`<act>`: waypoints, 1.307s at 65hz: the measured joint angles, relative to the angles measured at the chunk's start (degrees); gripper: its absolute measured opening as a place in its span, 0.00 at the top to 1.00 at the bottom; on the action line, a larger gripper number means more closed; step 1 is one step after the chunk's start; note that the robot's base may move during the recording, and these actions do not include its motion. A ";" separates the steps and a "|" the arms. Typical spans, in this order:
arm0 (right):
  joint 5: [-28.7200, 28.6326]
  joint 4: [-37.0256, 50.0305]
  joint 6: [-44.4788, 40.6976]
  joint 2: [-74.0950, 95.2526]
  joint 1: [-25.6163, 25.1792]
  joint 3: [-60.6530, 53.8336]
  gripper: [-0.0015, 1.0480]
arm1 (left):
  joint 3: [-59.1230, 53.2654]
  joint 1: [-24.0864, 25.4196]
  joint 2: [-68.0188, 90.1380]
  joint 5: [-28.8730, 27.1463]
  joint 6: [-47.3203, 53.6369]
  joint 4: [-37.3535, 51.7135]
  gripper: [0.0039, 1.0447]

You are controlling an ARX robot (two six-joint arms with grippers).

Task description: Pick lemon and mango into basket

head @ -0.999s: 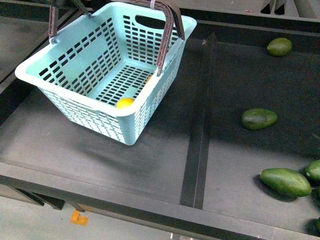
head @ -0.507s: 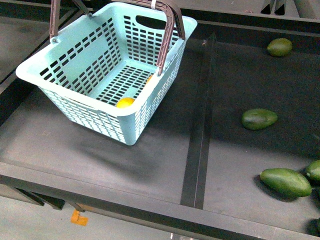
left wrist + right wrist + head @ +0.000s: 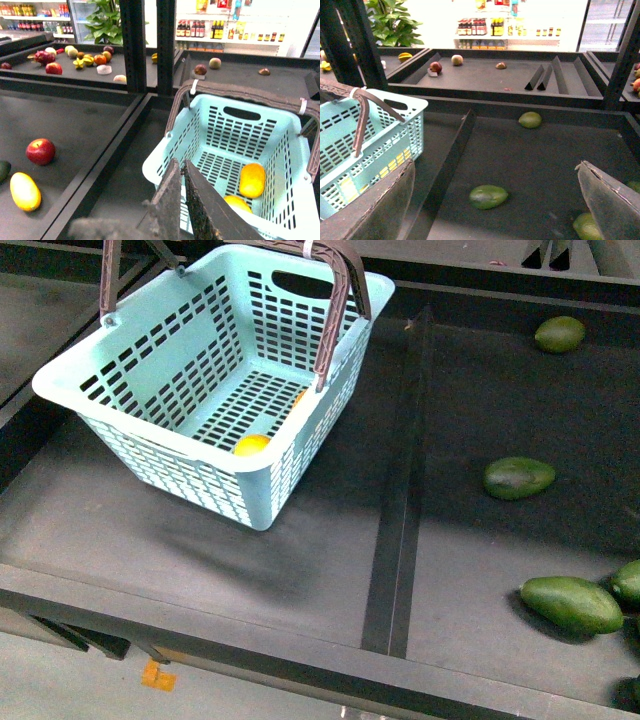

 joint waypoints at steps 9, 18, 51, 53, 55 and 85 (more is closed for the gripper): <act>0.00 0.00 0.00 0.00 0.00 0.00 0.08 | -1.20 0.02 -8.24 0.00 0.00 -6.67 0.97; 0.00 0.00 -0.02 0.00 0.00 0.00 0.08 | -1.75 0.02 -15.89 0.02 0.02 -13.49 0.97; -0.02 0.00 0.00 0.00 0.00 0.00 0.08 | -1.77 0.02 -34.91 0.02 0.02 -31.39 0.97; -0.02 0.00 0.00 0.00 0.00 0.00 0.08 | -1.77 0.02 -35.76 0.02 0.02 -32.24 0.97; 0.00 0.00 0.00 0.00 0.00 0.00 0.08 | -1.77 0.02 -36.57 0.02 0.02 -33.03 0.97; -0.02 0.00 -0.02 0.00 0.00 0.00 0.08 | -1.77 0.02 -52.11 0.00 0.02 -48.94 0.97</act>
